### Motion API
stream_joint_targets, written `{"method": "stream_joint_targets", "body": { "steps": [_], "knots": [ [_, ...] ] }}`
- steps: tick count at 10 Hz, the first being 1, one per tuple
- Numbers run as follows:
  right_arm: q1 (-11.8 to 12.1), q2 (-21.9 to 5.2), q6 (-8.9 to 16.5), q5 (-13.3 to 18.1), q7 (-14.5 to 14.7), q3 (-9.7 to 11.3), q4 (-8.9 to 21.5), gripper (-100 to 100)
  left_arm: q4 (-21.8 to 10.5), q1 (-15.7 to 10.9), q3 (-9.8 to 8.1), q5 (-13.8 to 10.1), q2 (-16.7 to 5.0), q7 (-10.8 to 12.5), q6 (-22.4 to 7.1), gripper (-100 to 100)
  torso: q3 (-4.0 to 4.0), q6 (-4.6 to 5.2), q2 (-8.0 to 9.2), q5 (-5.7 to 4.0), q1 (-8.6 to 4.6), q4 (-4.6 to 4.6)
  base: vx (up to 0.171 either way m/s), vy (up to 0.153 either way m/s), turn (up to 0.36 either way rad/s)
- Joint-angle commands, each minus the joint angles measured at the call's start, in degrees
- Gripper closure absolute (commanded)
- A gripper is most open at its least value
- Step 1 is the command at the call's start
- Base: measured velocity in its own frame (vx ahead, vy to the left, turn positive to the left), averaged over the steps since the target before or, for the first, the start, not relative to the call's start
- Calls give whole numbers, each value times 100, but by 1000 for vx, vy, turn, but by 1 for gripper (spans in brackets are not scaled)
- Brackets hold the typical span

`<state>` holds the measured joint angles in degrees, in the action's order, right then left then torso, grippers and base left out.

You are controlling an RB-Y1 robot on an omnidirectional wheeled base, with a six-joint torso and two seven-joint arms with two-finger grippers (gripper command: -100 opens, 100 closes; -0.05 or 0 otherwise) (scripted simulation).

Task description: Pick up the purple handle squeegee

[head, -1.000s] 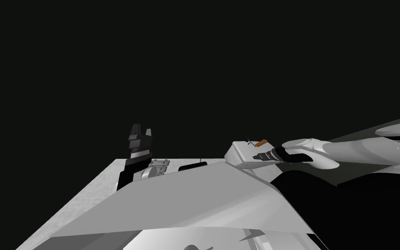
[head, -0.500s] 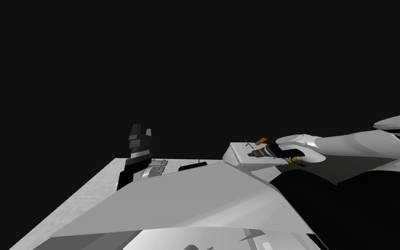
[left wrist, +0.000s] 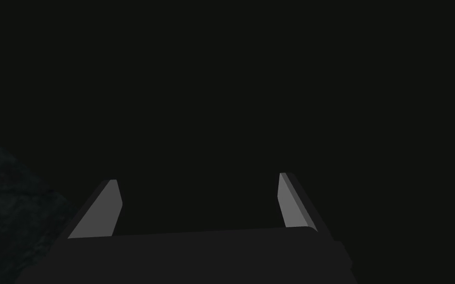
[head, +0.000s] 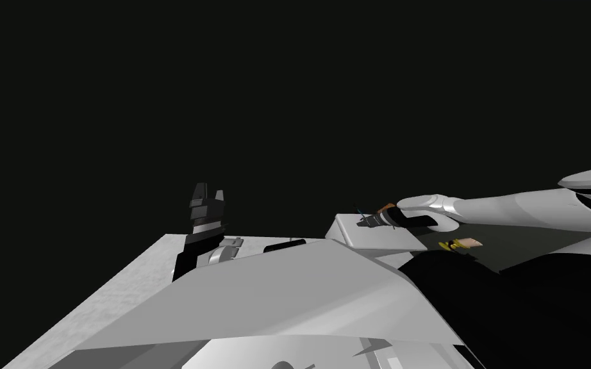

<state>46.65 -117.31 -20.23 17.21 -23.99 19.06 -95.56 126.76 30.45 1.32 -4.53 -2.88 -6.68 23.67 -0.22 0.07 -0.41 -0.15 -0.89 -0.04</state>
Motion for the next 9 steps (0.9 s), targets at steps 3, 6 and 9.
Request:
{"method": "stream_joint_targets", "body": {
  "steps": [3,6,9],
  "knots": [
    [-333,-66,-64,-22,49,166,-164,-100,0,0,1,0,1,0,0,0,8,2,15,7,36,3,17,-53,4],
    [-455,-58,-107,116,5,94,-305,-100,0,0,1,0,1,0,0,0,6,1,10,6,26,2,29,-72,13],
    [-494,-66,-101,86,35,144,-314,0,0,-1,1,0,1,0,0,0,14,2,24,13,54,5,0,-5,-1]
  ]
}}
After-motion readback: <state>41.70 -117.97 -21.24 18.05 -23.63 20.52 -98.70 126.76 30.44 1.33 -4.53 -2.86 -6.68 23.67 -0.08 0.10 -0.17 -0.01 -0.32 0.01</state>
